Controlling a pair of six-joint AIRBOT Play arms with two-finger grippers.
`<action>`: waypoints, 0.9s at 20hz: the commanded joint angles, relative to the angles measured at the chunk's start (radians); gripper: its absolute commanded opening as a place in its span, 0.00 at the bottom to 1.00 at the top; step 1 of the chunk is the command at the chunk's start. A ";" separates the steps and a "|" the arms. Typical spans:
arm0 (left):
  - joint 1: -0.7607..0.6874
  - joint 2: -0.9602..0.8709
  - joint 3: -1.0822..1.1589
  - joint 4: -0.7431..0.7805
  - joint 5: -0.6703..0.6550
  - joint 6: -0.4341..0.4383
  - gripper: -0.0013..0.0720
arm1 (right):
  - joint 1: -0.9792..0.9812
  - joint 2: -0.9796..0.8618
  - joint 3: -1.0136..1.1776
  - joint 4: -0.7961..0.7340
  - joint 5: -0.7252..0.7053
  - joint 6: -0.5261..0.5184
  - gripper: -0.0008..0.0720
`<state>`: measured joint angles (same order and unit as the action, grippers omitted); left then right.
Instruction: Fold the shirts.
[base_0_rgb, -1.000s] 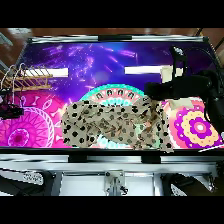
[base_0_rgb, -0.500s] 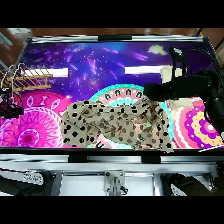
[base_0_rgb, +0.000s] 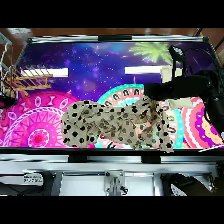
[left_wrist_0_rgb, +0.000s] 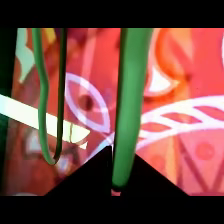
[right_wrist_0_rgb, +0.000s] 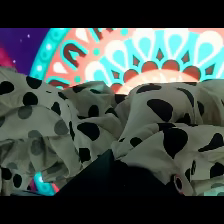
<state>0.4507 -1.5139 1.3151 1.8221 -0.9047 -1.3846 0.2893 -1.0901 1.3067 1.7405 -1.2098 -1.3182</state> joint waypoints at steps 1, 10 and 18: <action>-0.076 0.090 0.003 -0.001 0.039 -0.070 0.07 | 0.000 0.001 0.001 -0.036 0.016 -0.029 0.12; -0.621 0.447 0.003 -0.035 -0.158 -0.110 0.07 | 0.000 0.050 0.016 -0.140 0.142 0.040 0.12; -1.223 0.686 -0.152 -0.034 -0.665 -0.122 0.07 | 0.000 0.050 0.092 -0.282 0.135 0.072 0.12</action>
<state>-0.5900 -0.9077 1.2201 1.7866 -1.3769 -1.4967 0.2897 -1.0409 1.3842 1.5269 -1.0752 -1.2640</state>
